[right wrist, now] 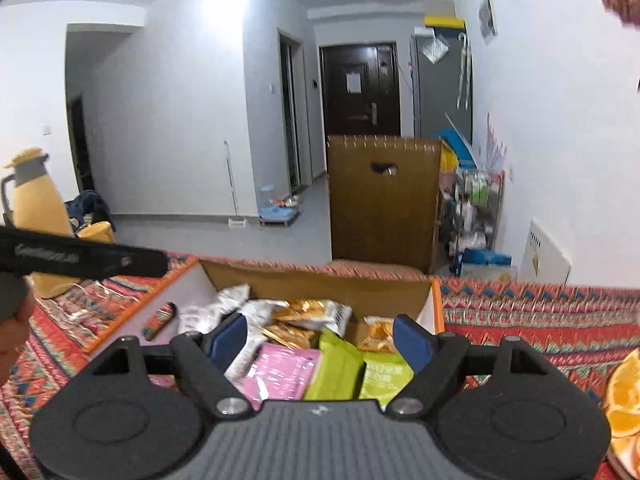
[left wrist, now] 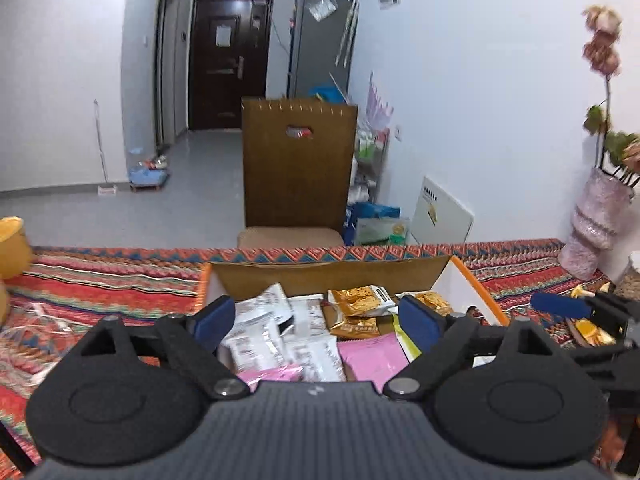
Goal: Organize snacks
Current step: 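Open the left tool to drop the cookie packet while both tools withdraw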
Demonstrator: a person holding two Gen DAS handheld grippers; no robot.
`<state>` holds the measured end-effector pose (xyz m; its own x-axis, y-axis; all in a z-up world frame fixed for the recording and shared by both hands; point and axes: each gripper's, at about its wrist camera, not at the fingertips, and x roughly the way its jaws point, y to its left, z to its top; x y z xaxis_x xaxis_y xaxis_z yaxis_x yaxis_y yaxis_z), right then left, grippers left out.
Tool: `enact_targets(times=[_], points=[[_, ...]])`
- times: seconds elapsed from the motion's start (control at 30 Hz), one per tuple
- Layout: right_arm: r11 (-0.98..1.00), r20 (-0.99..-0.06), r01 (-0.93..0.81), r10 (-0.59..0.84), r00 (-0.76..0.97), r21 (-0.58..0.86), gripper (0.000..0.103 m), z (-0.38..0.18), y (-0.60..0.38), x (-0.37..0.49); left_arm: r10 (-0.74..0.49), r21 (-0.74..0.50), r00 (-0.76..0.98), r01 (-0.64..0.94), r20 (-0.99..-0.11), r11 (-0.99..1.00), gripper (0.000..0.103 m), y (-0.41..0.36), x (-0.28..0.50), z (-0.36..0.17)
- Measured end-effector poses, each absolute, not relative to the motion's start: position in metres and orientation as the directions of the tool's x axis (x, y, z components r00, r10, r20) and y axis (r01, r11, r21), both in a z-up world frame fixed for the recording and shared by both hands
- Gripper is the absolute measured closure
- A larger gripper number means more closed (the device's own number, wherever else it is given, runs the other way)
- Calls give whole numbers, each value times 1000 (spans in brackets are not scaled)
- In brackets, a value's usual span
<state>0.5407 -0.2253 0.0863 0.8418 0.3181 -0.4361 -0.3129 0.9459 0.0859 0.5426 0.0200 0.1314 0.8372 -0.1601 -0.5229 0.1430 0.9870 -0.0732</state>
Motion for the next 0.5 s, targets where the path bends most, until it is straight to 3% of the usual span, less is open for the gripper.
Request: enact_targets(times=[0.2, 0.37, 0.5], points=[[943, -370, -333, 317, 873, 23, 16, 139, -227, 474, -199, -107, 833, 167, -516, 980, 9, 37, 467, 157], [943, -328, -333, 312, 892, -7, 13, 167, -240, 410, -206, -90, 862, 186, -462, 978, 3, 47, 383, 173], [947, -297, -320, 307, 904, 3, 1, 171, -257, 359, -206, -52, 889, 203, -408, 978, 0, 48, 317, 174]])
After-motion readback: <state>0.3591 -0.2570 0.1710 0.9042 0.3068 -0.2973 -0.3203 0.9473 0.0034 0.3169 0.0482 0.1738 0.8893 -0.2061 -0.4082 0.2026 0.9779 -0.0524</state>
